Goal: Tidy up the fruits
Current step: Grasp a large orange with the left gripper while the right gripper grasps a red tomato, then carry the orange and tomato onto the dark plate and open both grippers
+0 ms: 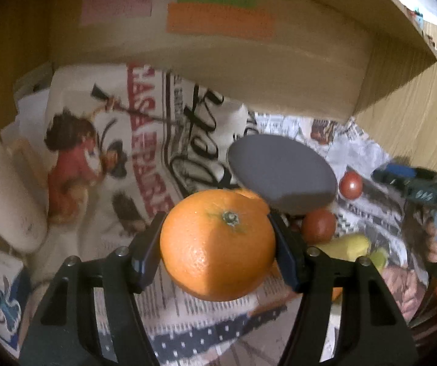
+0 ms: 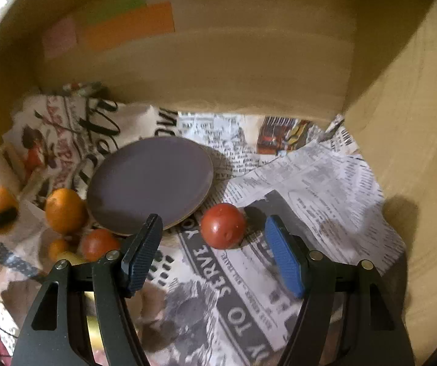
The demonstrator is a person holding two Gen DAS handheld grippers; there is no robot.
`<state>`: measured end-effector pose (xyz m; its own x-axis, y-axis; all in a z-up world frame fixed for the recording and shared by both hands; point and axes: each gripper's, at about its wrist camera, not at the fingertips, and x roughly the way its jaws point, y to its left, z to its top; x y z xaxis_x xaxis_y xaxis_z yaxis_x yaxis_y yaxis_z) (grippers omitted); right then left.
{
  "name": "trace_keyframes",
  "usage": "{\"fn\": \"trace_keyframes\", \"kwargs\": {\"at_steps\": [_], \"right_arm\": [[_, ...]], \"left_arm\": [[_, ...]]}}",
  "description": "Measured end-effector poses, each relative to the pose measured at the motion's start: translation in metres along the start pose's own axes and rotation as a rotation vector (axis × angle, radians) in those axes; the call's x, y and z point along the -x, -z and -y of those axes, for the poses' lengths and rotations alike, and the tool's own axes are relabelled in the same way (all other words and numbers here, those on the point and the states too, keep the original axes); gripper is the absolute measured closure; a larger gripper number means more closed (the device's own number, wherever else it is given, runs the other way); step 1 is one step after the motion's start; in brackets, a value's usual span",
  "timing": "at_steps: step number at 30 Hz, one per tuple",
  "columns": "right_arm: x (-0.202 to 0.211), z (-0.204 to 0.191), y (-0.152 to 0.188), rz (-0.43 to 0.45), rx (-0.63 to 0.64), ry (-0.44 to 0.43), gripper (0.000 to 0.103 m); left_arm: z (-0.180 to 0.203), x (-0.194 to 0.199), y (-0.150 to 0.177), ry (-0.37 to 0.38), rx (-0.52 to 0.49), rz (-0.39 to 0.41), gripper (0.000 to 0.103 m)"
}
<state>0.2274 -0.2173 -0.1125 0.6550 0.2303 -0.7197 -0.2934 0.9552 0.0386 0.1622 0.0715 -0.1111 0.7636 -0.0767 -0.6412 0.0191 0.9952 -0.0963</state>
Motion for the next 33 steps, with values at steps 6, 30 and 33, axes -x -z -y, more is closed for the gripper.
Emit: {"fn": "trace_keyframes", "kwargs": {"at_steps": [6, 30, 33], "right_arm": [[-0.043, 0.012, -0.002, -0.123, 0.004, -0.022, 0.052], [-0.085, 0.015, -0.003, -0.225, 0.014, -0.004, 0.057], [-0.066, 0.012, -0.009, -0.17, 0.008, -0.014, 0.057]], "left_arm": [[0.004, -0.01, -0.019, 0.03, -0.019, 0.014, 0.038], [0.023, -0.051, -0.054, 0.073, -0.069, -0.033, 0.038], [0.025, -0.054, -0.061, 0.074, -0.072, -0.03, 0.038]]}}
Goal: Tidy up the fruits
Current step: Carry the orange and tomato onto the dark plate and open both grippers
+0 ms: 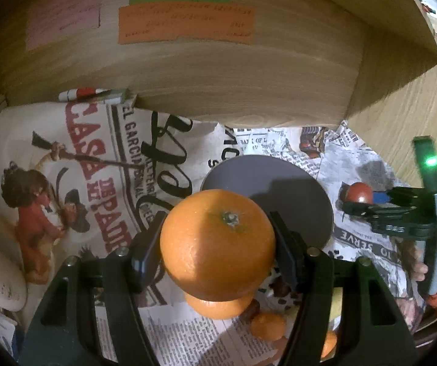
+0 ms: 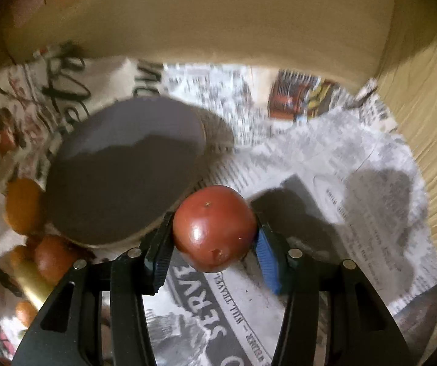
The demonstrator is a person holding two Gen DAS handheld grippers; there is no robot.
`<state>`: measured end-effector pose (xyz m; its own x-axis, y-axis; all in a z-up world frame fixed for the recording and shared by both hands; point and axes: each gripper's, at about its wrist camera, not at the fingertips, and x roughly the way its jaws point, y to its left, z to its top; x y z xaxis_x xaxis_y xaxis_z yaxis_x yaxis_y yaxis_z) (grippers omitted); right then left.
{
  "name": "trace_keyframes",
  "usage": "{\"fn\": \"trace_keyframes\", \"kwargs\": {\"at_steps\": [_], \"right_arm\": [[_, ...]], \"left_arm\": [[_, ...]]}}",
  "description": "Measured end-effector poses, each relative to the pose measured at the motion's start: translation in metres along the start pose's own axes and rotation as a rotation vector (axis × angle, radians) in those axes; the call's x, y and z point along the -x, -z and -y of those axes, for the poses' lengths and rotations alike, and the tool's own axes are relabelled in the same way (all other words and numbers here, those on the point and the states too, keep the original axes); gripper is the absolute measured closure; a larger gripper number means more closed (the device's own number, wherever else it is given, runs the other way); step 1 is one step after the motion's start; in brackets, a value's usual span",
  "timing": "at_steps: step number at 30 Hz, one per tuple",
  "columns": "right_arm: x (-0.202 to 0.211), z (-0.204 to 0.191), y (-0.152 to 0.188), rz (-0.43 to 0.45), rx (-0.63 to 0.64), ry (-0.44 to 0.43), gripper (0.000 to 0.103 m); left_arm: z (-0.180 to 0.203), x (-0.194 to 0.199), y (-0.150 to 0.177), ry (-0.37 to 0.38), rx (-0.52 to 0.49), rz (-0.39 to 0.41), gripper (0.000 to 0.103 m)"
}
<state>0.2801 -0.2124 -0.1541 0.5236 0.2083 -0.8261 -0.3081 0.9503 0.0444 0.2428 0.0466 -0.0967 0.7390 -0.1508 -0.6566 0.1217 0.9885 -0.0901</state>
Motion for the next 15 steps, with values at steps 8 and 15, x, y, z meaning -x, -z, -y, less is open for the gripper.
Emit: {"fn": "trace_keyframes", "kwargs": {"at_steps": [8, 15], "right_arm": [[0.048, -0.025, -0.023, 0.147, 0.063, -0.043, 0.057], [0.051, -0.044, -0.044, 0.191, 0.104, -0.063, 0.056]], "left_arm": [[0.012, -0.008, -0.022, 0.005, -0.014, 0.011, 0.038], [0.024, -0.029, -0.036, 0.01, -0.038, -0.019, 0.038]]}}
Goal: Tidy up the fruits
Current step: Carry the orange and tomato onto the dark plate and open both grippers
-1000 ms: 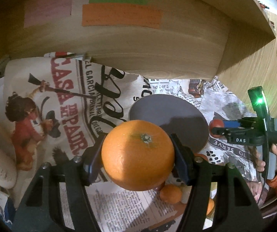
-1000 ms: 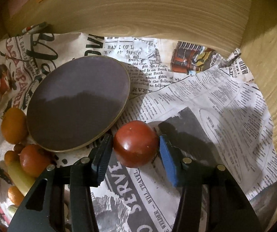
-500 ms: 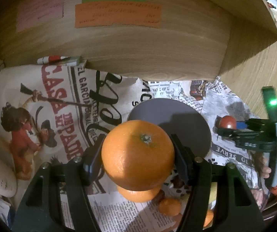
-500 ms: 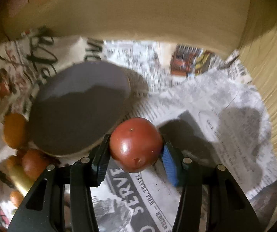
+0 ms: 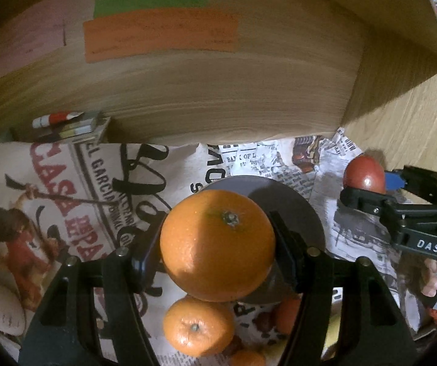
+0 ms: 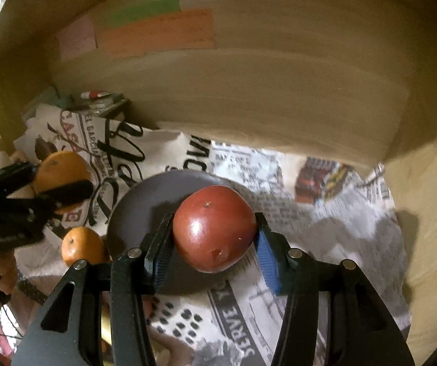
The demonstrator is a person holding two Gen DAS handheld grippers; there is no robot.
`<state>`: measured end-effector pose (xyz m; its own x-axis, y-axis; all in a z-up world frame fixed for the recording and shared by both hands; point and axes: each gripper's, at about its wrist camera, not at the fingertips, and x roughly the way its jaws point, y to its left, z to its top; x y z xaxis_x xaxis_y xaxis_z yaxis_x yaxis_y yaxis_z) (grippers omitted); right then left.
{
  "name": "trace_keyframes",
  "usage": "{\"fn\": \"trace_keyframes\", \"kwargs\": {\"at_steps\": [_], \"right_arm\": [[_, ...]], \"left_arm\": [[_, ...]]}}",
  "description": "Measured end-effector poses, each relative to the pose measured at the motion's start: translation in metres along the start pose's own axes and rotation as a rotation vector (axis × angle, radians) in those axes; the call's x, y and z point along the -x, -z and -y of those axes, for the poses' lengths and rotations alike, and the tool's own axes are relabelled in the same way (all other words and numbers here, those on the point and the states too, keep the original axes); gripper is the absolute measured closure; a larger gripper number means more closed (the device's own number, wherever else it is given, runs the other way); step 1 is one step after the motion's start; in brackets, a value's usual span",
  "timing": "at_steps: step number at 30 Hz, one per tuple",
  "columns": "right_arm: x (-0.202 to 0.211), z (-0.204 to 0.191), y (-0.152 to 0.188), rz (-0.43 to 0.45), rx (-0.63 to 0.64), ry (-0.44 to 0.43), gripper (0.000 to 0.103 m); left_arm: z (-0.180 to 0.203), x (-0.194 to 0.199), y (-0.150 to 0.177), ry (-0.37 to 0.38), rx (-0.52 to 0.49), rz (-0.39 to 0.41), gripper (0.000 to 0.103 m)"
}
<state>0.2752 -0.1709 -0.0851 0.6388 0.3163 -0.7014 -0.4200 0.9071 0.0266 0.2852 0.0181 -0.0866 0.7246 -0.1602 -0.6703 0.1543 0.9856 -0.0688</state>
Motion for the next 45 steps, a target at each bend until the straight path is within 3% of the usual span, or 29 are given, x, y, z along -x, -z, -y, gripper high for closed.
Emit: {"fn": "trace_keyframes", "kwargs": {"at_steps": [10, 20, 31, 35, 38, 43, 45], "right_arm": [[-0.034, -0.009, -0.013, -0.038, 0.017, -0.028, 0.056], [-0.091, 0.001, -0.015, -0.154, 0.019, -0.031, 0.056], [-0.123, 0.007, -0.005, -0.233, 0.029, -0.04, 0.056], [-0.128, 0.009, -0.002, -0.244, 0.026, -0.041, 0.056], [-0.13, 0.009, -0.002, -0.247, 0.025, -0.041, 0.056], [-0.13, 0.006, 0.001, -0.257, 0.035, -0.039, 0.056], [-0.129, 0.0, 0.0, -0.25, 0.036, -0.036, 0.049]], "left_arm": [[0.002, -0.045, -0.015, -0.002, -0.028, -0.107, 0.038], [0.003, -0.094, -0.032, 0.044, -0.07, -0.242, 0.038], [0.003, -0.129, -0.025, 0.079, -0.065, -0.337, 0.038], [0.002, -0.121, -0.027, 0.069, -0.066, -0.289, 0.036], [0.004, -0.11, -0.03, 0.063, -0.077, -0.249, 0.028], [0.004, -0.092, -0.027, 0.026, -0.089, -0.195, 0.028], [0.0, -0.081, -0.026, 0.02, -0.077, -0.167, 0.027]]}}
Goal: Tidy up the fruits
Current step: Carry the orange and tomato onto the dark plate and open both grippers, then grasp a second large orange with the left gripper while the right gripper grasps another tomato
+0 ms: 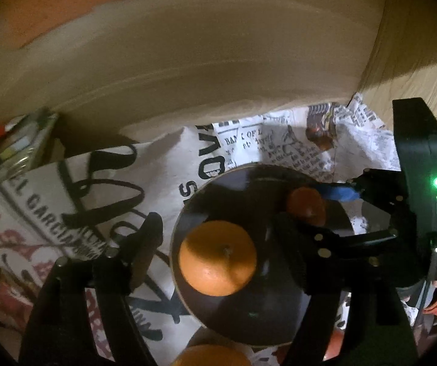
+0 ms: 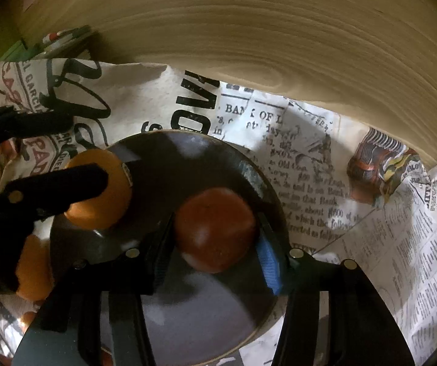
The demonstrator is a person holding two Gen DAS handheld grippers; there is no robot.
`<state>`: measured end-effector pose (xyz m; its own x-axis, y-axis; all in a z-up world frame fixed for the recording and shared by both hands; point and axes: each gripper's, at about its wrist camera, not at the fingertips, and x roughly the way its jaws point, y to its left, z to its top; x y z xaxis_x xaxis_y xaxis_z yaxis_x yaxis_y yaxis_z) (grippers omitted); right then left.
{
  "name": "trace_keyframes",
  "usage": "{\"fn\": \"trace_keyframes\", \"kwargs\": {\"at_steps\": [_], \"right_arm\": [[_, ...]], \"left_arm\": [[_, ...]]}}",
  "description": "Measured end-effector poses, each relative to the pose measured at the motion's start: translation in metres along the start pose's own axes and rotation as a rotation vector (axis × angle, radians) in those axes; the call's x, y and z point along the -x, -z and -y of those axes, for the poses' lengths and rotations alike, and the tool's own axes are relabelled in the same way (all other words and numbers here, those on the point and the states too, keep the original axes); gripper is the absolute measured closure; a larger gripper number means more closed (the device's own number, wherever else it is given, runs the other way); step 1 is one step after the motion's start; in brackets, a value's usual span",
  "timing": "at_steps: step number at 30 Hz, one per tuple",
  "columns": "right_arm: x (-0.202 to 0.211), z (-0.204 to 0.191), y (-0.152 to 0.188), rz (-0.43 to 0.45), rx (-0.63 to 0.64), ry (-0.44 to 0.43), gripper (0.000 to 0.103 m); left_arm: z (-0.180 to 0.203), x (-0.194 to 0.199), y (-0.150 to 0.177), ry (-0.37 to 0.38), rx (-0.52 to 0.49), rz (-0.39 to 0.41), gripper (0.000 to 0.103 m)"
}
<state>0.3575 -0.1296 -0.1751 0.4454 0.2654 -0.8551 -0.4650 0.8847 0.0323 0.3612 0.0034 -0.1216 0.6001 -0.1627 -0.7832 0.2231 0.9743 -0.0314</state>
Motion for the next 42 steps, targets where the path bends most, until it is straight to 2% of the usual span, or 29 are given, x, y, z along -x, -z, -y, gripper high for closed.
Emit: {"fn": "trace_keyframes", "kwargs": {"at_steps": [1, 3, 7, 17, 24, 33, 39, 42], "right_arm": [[0.004, -0.001, 0.0, 0.01, -0.002, 0.003, 0.044], [0.011, -0.004, 0.0, 0.031, -0.005, 0.006, 0.04], [0.034, -0.011, -0.001, 0.078, -0.001, 0.018, 0.039], [0.1, -0.021, 0.012, 0.208, -0.014, 0.019, 0.031], [0.119, -0.043, 0.045, 0.252, 0.014, 0.06, 0.025], [0.096, -0.052, 0.08, 0.182, -0.077, 0.007, 0.025], [0.079, -0.064, 0.093, 0.128, -0.09, -0.018, 0.025], [0.073, -0.07, 0.094, 0.107, -0.078, -0.022, 0.032]], "left_arm": [[-0.001, 0.005, 0.001, -0.007, 0.002, 0.014, 0.027], [0.0, 0.017, 0.004, -0.029, 0.0, 0.046, 0.024], [-0.003, 0.04, 0.012, -0.05, 0.003, 0.094, 0.022], [-0.011, 0.101, 0.048, -0.066, 0.033, 0.199, 0.006], [-0.019, 0.096, 0.086, -0.093, 0.013, 0.148, 0.005], [-0.026, 0.074, 0.129, -0.064, 0.027, 0.063, 0.005], [-0.019, 0.058, 0.137, -0.026, 0.009, 0.032, 0.005], [-0.017, 0.048, 0.137, -0.002, 0.012, 0.017, 0.01]]}}
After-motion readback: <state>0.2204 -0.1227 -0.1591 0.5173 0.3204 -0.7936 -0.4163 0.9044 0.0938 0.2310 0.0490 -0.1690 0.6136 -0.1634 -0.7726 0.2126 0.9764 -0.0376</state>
